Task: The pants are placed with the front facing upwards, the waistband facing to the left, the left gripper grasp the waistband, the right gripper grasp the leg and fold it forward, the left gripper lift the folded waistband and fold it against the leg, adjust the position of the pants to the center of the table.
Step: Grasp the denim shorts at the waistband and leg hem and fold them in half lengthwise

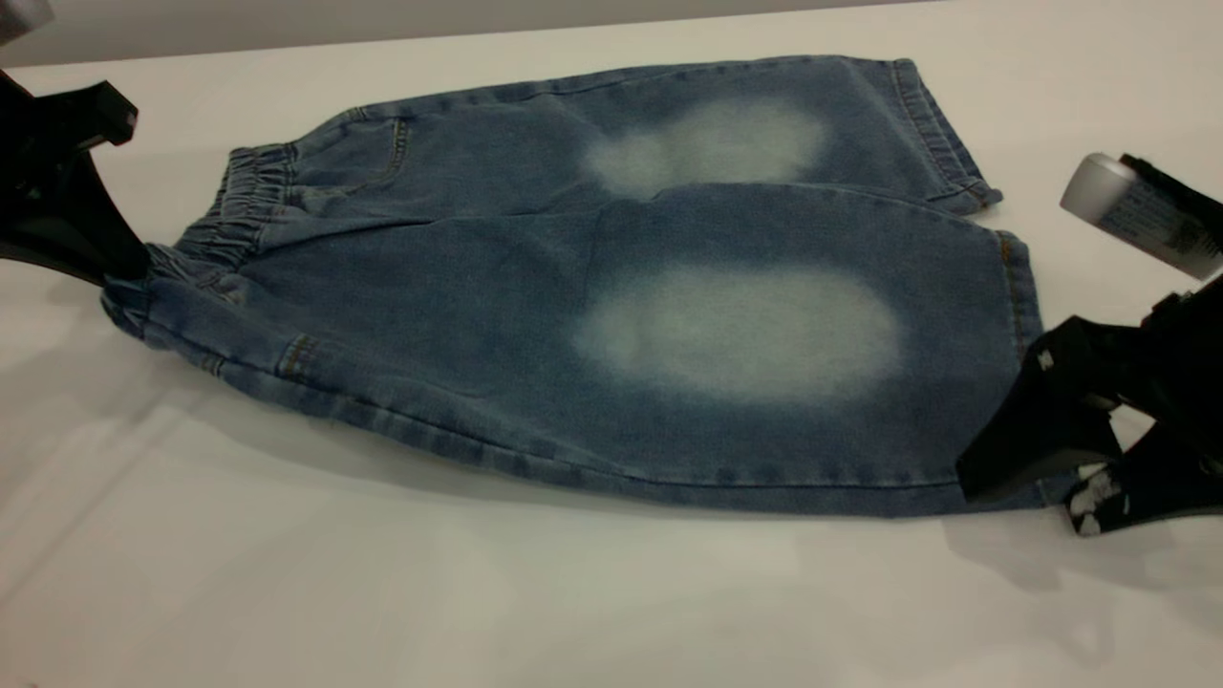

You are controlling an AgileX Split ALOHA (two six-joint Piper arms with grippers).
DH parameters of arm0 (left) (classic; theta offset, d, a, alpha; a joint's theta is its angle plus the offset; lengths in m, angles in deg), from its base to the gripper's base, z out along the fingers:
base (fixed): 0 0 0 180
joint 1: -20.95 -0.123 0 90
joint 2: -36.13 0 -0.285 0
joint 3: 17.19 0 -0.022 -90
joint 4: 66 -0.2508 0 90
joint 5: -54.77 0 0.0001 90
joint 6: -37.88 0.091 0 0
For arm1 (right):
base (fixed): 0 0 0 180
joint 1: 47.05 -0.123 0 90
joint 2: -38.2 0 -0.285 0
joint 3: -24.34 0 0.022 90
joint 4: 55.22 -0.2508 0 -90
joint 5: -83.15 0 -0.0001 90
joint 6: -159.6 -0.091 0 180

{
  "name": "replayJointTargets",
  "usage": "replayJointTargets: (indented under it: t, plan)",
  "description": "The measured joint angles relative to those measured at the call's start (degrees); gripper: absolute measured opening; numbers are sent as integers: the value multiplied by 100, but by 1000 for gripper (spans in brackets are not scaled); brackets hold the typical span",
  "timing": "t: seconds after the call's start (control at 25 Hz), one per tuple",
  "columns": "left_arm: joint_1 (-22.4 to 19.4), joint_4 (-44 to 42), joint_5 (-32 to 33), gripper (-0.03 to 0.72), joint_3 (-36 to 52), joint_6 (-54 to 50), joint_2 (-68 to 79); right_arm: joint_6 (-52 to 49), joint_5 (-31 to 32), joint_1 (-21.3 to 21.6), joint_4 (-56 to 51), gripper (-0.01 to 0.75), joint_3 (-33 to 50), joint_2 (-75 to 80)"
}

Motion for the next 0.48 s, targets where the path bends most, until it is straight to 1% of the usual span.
replayJointTargets:
  t: [0.12,0.32,0.48]
  plan:
    - [0,5,0,71,0,0,0,157,-283,0,-168,554,0,0]
    - [0,5,0,71,0,0,0,157,-558,0,-267,554,0,-15]
    - [0,5,-5,71,0,-5,0,169,-567,0,-272,554,0,-15]
